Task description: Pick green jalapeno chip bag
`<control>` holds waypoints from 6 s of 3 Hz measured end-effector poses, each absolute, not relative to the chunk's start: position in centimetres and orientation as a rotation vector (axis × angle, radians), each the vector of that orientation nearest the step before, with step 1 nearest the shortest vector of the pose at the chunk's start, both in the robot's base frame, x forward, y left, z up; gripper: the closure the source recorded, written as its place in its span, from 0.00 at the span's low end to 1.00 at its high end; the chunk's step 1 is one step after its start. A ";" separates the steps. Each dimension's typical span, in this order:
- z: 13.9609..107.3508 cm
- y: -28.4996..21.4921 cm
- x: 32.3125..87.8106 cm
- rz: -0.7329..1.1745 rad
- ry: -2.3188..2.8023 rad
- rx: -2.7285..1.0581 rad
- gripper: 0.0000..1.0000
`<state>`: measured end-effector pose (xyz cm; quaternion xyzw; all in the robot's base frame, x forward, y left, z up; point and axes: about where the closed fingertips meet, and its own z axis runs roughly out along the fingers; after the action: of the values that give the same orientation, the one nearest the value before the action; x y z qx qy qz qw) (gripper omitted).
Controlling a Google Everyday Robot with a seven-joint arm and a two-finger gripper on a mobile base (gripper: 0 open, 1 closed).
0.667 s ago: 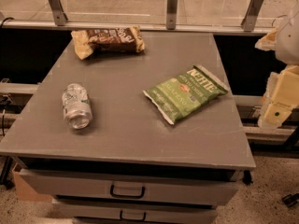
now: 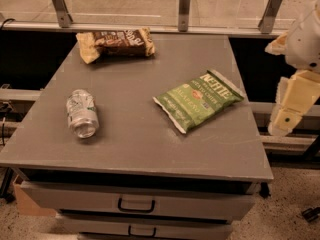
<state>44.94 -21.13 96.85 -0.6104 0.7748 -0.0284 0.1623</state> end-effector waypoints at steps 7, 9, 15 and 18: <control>86.9 -17.1 60.3 0.274 2.022 -1.642 0.64; 87.4 -15.8 58.7 0.311 2.016 -1.678 0.86; 84.9 -13.9 59.6 0.398 1.998 -1.650 0.00; 83.3 -12.7 59.7 0.466 2.006 -1.580 0.62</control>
Offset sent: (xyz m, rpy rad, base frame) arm 0.1478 0.0374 -0.1016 0.1883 -0.0068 0.1003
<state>59.73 -12.74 83.32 -0.5863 0.7441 0.1729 0.2696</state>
